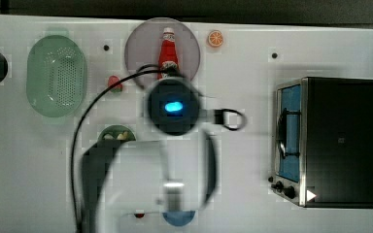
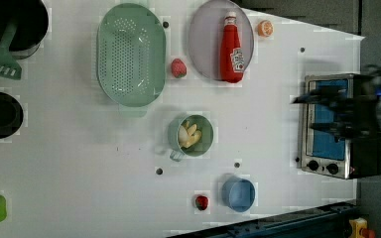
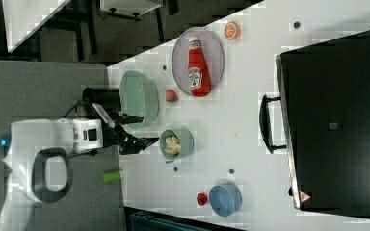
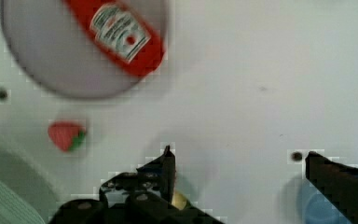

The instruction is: Pick Banana and place it in mug.

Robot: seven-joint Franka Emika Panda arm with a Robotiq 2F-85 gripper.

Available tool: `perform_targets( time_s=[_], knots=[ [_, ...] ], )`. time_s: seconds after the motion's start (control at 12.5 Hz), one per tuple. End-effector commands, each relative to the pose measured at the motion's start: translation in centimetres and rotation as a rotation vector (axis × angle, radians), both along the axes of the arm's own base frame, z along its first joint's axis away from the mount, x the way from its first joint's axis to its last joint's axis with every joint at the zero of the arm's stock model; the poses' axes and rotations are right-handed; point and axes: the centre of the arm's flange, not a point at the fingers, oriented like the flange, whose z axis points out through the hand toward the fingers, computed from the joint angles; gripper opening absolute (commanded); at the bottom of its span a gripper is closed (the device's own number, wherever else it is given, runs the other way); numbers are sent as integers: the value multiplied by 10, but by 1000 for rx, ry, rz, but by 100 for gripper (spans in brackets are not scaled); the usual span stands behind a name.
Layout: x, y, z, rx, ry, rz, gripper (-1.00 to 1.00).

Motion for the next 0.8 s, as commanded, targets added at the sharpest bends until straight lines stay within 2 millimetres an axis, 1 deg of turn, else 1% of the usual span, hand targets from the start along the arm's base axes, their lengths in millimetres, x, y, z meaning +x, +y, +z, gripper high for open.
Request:
perform_targets(
  time_s=[0.08,0.16,0.24,0.4,0.48,0.64,0.8],
  knots=[
    [-15,-54,98,10,-66,-71,100],
    [-15,-61,117,2,-65,-76,100],
    [-18,-65,131,-23,-42,-72,100],
    [-26,-67,147,-56,9,-65,100],
    [-28,-67,151,-55,21,-64,100],
    [-30,-74,151,-54,28,-76,100],
    [-30,-75,151,-53,29,-78,100]
  ],
)
